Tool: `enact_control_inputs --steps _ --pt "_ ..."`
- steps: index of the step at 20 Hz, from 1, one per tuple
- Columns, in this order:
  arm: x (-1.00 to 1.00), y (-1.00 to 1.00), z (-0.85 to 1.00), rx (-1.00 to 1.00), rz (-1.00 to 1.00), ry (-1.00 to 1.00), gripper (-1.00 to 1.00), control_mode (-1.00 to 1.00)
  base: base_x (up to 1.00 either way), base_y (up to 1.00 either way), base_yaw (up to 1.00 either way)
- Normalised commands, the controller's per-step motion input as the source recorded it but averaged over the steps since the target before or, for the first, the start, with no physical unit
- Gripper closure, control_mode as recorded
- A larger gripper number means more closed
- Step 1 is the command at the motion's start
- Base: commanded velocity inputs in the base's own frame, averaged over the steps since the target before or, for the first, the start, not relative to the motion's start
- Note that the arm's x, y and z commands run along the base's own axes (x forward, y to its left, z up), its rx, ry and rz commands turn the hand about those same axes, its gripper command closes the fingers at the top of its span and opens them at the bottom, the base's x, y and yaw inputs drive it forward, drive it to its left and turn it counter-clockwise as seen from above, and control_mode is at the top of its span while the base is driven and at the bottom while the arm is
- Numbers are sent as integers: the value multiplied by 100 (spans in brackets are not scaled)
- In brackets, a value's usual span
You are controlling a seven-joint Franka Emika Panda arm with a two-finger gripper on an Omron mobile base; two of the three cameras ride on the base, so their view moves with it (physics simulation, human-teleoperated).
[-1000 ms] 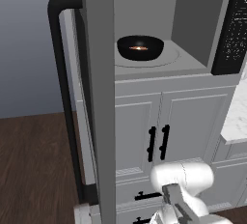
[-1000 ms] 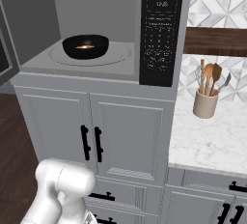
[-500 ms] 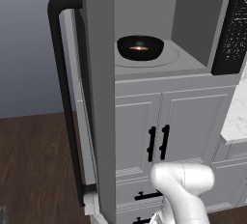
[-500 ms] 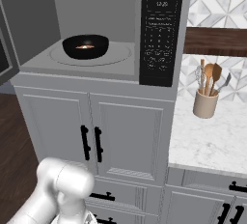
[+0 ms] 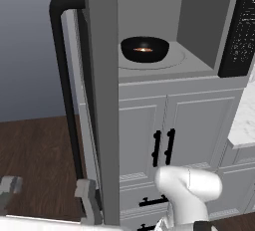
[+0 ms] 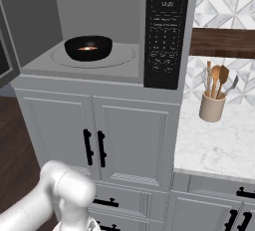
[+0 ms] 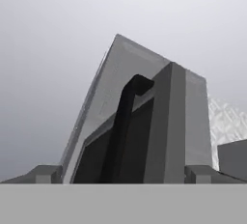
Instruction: Open the microwave, place the bowl with waffle inside the microwave, then close the microwave door and turn it on.
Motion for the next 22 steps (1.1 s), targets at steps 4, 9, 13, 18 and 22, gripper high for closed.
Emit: enact_control_inputs --steps 4,9,13,18,22 --pt "20 0 0 0 -33 21 -100 -100 0 0 0" --pt "5 0 0 -1 -36 21 -100 -100 0 0 0" --pt "0 0 0 0 -38 19 -100 -100 0 0 0" --pt "0 0 0 0 -36 20 -100 -100 0 0 0" --pt "0 -2 0 0 -29 20 -100 -100 0 0 0"
